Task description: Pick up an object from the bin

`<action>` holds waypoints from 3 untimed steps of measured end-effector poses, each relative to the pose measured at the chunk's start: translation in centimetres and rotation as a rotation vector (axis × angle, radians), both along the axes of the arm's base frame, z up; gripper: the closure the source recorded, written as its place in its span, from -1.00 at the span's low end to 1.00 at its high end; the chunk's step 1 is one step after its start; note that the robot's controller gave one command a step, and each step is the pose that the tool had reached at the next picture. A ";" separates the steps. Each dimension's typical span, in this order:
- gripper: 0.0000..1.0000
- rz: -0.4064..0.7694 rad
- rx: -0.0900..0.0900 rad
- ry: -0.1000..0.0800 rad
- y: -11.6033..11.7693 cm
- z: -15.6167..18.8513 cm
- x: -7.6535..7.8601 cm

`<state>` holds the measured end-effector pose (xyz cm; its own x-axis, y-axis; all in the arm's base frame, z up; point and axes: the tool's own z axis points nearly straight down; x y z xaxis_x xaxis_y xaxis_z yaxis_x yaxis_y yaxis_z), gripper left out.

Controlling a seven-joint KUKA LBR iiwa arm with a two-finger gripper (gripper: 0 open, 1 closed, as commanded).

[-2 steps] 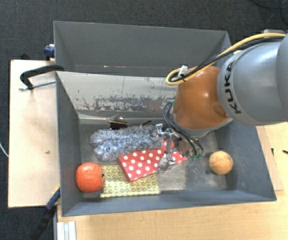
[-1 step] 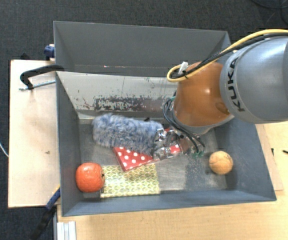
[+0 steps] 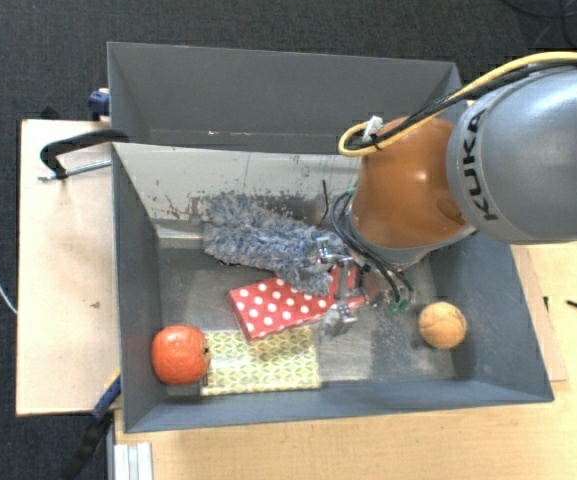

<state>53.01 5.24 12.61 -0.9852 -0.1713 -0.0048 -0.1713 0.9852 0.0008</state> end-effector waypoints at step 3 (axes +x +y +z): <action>1.00 0.095 0.001 0.004 -1.5 -3.4 2.1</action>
Offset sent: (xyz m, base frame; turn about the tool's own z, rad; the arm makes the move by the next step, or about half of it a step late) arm 0.0097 0.0182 -0.0561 0.1307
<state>55.15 3.77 9.18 -0.9644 -0.2644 -0.0010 -0.2644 0.9644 0.0025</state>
